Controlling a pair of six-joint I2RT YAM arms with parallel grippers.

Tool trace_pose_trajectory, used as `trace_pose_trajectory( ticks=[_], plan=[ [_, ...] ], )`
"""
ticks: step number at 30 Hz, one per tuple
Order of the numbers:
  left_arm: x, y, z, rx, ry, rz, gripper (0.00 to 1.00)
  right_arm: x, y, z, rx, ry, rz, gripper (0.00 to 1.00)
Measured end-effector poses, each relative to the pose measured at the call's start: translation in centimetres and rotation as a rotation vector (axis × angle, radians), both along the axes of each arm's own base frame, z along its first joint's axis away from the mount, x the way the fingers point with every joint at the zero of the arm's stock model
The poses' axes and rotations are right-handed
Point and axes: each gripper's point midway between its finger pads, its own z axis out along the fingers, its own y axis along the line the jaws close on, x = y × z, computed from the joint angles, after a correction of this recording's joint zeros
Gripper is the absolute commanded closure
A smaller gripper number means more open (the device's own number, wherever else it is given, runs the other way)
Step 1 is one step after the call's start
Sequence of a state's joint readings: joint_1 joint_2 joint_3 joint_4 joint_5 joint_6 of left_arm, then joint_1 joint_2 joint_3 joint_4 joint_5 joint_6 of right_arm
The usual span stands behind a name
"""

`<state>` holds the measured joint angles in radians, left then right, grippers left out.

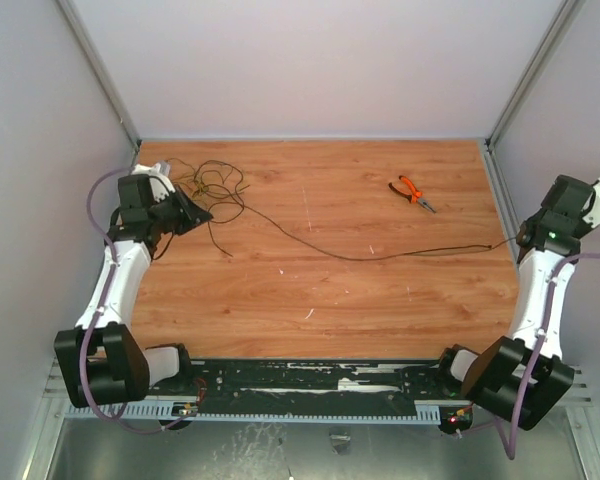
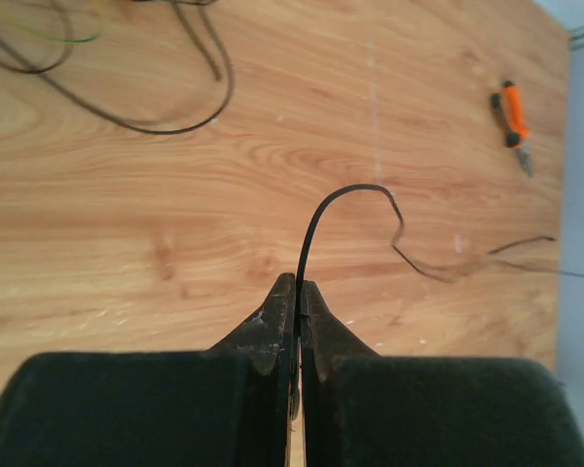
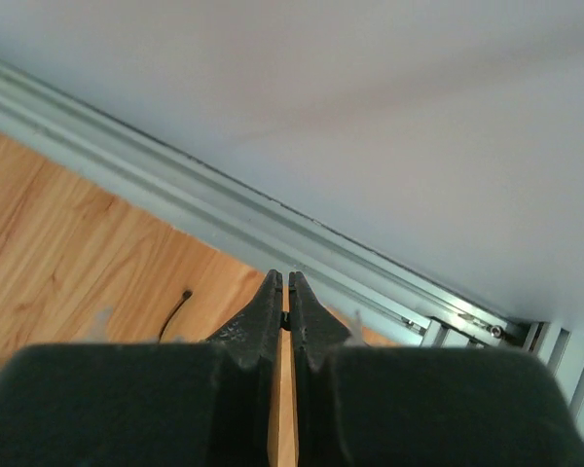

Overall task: Zip-tie the wires
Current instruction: Straighten the cable at the center of the board.

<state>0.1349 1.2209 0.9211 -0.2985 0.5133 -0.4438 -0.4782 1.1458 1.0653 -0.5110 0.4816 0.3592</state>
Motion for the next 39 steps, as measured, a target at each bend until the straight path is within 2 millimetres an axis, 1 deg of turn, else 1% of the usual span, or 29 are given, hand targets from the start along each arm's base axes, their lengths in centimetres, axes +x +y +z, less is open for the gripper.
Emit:
trace_pose_trajectory(
  ticks=[3, 5, 8, 10, 12, 17, 21, 24, 28, 32, 35, 39],
  plan=[
    [-1.2, 0.8, -0.9, 0.071, 0.046, 0.023, 1.0, -0.8, -0.9, -0.5, -0.008, -0.029, -0.074, 1.0],
    [-1.6, 1.5, -1.2, 0.145, 0.073, 0.037, 1.0, -1.0, -1.2, -1.5, -0.008, -0.041, -0.105, 1.0],
    [-2.0, 1.8, -2.0, 0.231, 0.113, 0.023, 1.0, -1.8, -1.5, -4.4, 0.01, -0.015, -0.157, 1.0],
    [-2.6, 1.9, -3.0, 0.272, 0.15, 0.006, 1.0, -2.6, -1.9, -6.5, 0.025, 0.018, -0.194, 1.0],
    [-3.2, 2.0, -4.0, 0.304, 0.191, -0.013, 1.0, -3.2, -2.4, -7.9, 0.03, 0.049, -0.228, 1.0],
    [-4.3, 2.1, -6.6, 0.379, 0.293, -0.056, 1.0, -4.0, -4.5, -9.0, 0.019, 0.067, -0.308, 1.0],
    [-4.7, 2.5, -7.6, 0.423, 0.331, -0.062, 1.0, -4.0, -5.6, -10.1, 0.039, 0.066, -0.327, 1.0],
    [-4.7, 3.0, -8.5, 0.456, 0.365, -0.056, 1.0, -3.4, -5.6, -11.6, 0.074, 0.073, -0.302, 1.0],
    [-4.9, 3.3, -10.2, 0.501, 0.424, -0.058, 1.0, -3.2, -4.8, -13.9, 0.124, 0.094, -0.268, 1.0],
    [-5.1, 3.1, -10.8, 0.548, 0.443, -0.063, 1.0, -2.7, -4.3, -14.9, 0.154, 0.089, -0.245, 1.0],
    [-5.1, 2.9, -10.9, 0.568, 0.443, -0.065, 1.0, -2.4, -4.2, -15.1, 0.161, 0.073, -0.237, 0.93],
    [-5.3, 2.5, -12.0, 0.589, 0.466, -0.084, 1.0, -2.2, -3.8, -15.5, 0.176, 0.051, -0.223, 0.74]
  ],
)
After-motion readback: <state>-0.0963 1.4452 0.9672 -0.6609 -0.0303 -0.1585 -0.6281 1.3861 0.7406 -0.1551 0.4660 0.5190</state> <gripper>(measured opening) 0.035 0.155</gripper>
